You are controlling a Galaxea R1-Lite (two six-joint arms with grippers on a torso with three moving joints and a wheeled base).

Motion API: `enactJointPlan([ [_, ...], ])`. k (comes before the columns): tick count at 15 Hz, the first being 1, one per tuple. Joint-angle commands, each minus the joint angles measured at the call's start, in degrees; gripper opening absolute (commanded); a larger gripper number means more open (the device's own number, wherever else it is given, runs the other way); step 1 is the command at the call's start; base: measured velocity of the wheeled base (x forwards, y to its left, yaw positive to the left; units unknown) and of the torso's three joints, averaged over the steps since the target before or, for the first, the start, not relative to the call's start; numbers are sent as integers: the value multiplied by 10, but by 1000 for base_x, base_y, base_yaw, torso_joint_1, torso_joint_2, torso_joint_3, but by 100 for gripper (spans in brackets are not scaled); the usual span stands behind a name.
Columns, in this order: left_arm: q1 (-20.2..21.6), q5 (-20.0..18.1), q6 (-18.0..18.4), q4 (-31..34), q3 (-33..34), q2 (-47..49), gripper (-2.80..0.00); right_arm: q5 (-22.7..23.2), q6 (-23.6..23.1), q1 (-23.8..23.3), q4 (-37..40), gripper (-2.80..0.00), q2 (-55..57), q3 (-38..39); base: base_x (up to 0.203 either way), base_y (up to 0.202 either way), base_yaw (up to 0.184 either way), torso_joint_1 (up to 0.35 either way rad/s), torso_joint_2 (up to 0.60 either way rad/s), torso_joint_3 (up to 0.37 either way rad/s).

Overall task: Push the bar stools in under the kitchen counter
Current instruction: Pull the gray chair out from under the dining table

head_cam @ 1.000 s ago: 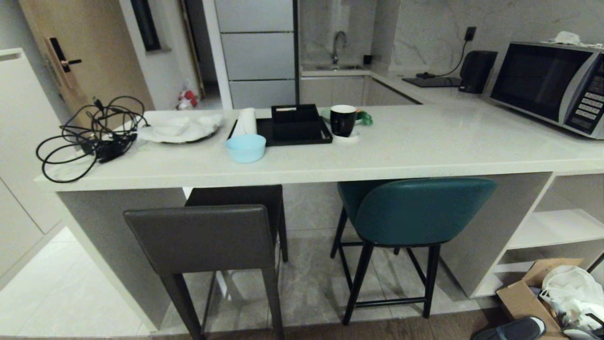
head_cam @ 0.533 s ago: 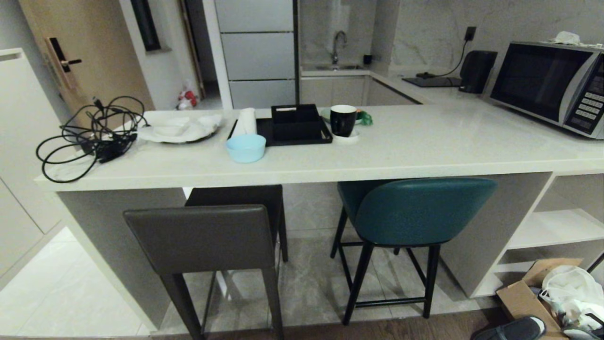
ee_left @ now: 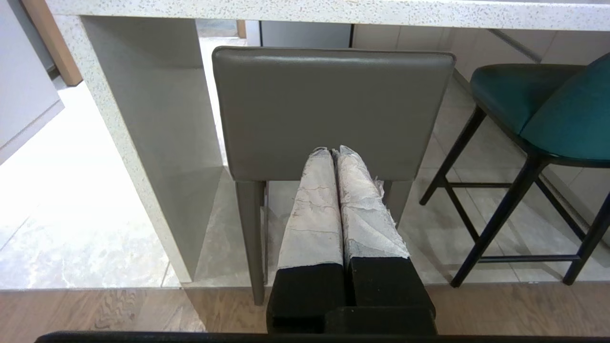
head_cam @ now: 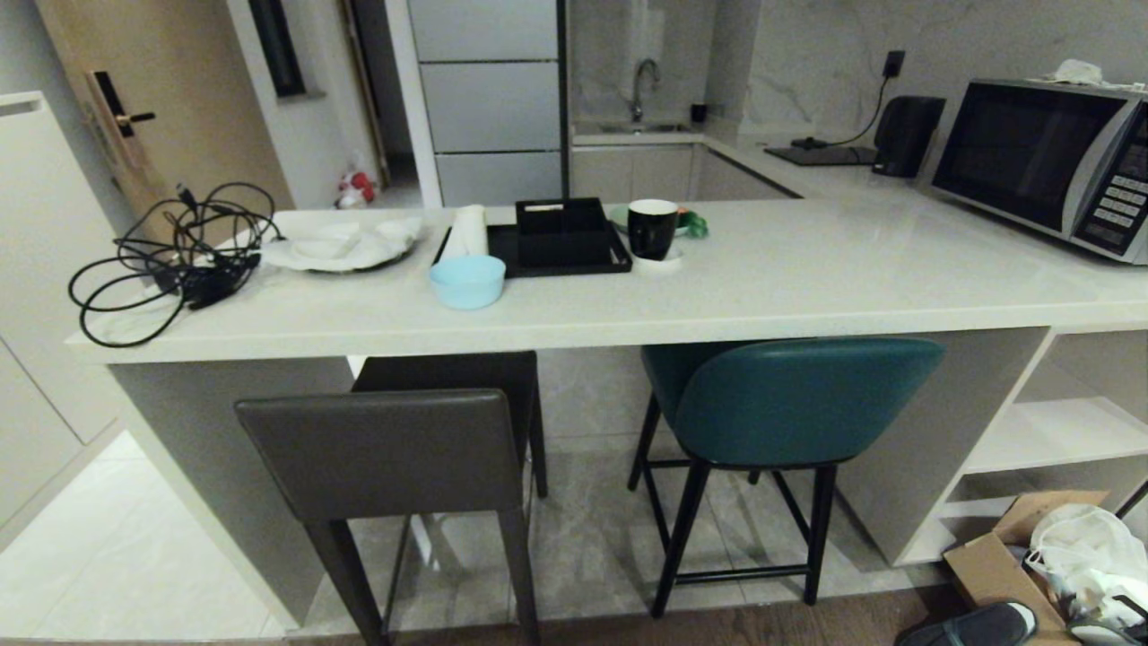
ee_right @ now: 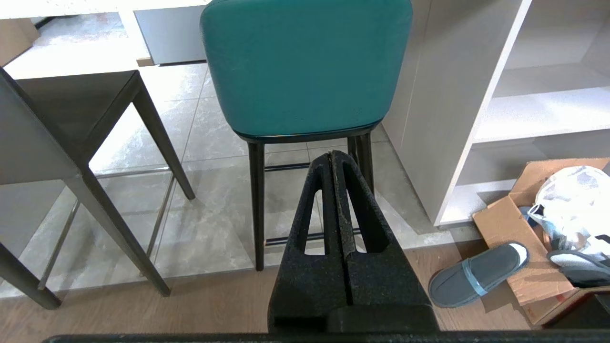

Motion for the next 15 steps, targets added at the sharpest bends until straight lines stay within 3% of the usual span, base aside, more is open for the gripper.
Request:
enactJointPlan([
  [1, 0, 0, 0, 0, 11, -1, -280, 0, 0, 0, 0, -280, 0, 0, 0, 0, 0, 0, 0, 0],
  [10, 0, 0, 0, 0, 11, -1, -280, 1, 1, 0, 0, -280, 0, 0, 0, 0, 0, 0, 0, 0],
  [15, 0, 0, 0, 0, 11, -1, -280, 0, 0, 0, 0, -280, 0, 0, 0, 0, 0, -160, 367, 209],
])
